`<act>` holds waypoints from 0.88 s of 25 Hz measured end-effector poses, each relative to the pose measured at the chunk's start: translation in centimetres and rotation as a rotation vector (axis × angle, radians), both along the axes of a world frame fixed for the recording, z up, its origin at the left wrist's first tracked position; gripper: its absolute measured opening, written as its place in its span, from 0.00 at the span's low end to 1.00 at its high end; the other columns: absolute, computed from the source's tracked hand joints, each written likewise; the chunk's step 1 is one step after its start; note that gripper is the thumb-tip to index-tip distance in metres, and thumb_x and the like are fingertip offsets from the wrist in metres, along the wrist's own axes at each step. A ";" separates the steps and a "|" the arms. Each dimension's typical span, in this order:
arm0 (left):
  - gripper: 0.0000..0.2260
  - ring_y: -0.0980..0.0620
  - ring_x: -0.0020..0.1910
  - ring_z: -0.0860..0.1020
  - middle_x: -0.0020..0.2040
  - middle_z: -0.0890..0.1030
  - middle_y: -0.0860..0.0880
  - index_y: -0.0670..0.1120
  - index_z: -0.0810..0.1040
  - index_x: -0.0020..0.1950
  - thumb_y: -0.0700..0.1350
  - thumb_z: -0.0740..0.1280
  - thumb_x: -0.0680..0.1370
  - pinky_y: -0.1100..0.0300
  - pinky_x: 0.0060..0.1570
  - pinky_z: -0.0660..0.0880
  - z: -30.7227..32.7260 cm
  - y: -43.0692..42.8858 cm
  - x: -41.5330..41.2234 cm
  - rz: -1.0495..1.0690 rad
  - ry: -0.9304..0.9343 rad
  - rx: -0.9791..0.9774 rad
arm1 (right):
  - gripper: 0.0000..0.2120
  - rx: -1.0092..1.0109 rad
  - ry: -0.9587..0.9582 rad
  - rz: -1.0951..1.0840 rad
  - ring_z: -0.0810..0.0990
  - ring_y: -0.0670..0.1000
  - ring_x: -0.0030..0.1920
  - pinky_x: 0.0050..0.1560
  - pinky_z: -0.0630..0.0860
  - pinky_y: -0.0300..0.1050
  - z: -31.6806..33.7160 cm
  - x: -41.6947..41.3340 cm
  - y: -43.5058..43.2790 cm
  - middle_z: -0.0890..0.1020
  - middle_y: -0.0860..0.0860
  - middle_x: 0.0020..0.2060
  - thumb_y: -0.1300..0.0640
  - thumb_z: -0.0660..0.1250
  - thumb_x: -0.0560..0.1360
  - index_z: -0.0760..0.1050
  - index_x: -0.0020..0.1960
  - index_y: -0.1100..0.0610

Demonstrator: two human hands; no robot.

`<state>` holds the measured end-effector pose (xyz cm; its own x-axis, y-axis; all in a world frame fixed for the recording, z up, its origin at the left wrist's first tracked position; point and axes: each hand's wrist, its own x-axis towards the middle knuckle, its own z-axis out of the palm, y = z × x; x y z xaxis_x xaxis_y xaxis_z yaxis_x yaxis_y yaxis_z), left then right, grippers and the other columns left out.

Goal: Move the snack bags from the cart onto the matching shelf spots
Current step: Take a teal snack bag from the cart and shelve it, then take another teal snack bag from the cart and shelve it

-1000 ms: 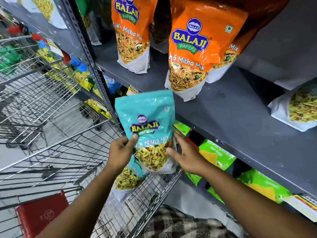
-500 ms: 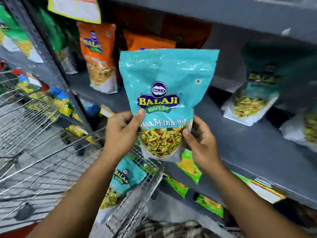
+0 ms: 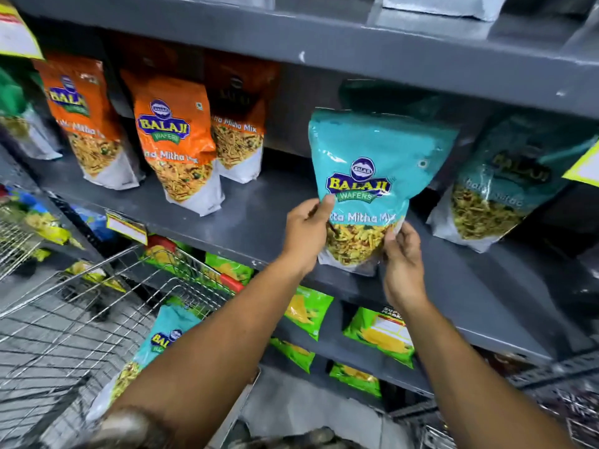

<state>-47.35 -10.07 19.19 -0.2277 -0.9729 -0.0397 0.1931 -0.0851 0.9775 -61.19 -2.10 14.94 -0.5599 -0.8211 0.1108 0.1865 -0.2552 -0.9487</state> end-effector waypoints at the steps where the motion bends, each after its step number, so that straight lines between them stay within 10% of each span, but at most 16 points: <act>1: 0.12 0.46 0.45 0.78 0.47 0.83 0.37 0.44 0.81 0.41 0.53 0.68 0.75 0.49 0.48 0.73 0.0 -0.1 -0.2 -0.005 0.016 0.013 | 0.13 -0.003 0.010 0.014 0.76 0.47 0.61 0.63 0.73 0.43 0.1 -0.2 -0.1 0.76 0.54 0.63 0.64 0.54 0.82 0.65 0.66 0.57; 8: 0.09 0.51 0.51 0.82 0.48 0.84 0.49 0.52 0.83 0.43 0.50 0.65 0.79 0.62 0.50 0.76 -2.1 1.1 7.8 0.113 -0.028 0.038 | 0.17 0.018 0.256 -0.349 0.75 0.28 0.51 0.54 0.71 0.26 -1.8 2.3 3.4 0.75 0.47 0.56 0.63 0.63 0.78 0.67 0.65 0.56; 11: 0.10 0.50 0.42 0.79 0.42 0.82 0.42 0.45 0.83 0.43 0.44 0.65 0.80 0.58 0.44 0.75 -5.9 1.4 19.1 0.327 -0.323 -0.019 | 0.13 0.109 0.361 0.033 0.78 0.36 0.46 0.50 0.73 0.29 -3.5 7.6 5.6 0.78 0.46 0.48 0.54 0.66 0.74 0.72 0.55 0.40; 15: 0.09 0.60 0.33 0.74 0.41 0.78 0.41 0.38 0.81 0.46 0.41 0.64 0.80 0.61 0.37 0.68 -12.6 1.6 35.6 0.482 -0.656 0.231 | 0.15 0.174 0.715 0.618 0.80 0.43 0.48 0.52 0.74 0.32 -4.0 18.0 2.9 0.81 0.50 0.47 0.61 0.68 0.72 0.74 0.53 0.43; 19: 0.09 0.49 0.41 0.73 0.36 0.80 0.50 0.45 0.77 0.39 0.40 0.64 0.80 0.59 0.44 0.68 -18.4 1.9 44.1 0.439 -0.754 0.511 | 0.14 0.529 0.366 0.937 0.77 0.46 0.42 0.44 0.73 0.33 -4.3 28.3 -4.1 0.78 0.52 0.43 0.72 0.64 0.76 0.73 0.60 0.63; 22: 0.11 0.49 0.45 0.71 0.43 0.77 0.43 0.40 0.78 0.48 0.47 0.63 0.81 0.56 0.44 0.70 -22.3 1.0 46.3 0.319 -0.792 0.583 | 0.05 1.001 -0.035 0.909 0.72 0.48 0.34 0.34 0.67 0.38 -7.5 35.1 -8.9 0.74 0.52 0.36 0.66 0.59 0.79 0.72 0.50 0.58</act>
<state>-1.03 -9.11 -3.11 0.3340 -0.7652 -0.5503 -0.3911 -0.6437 0.6578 -26.14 -11.00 7.47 0.2300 -0.6188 -0.7511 -0.0544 0.7624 -0.6448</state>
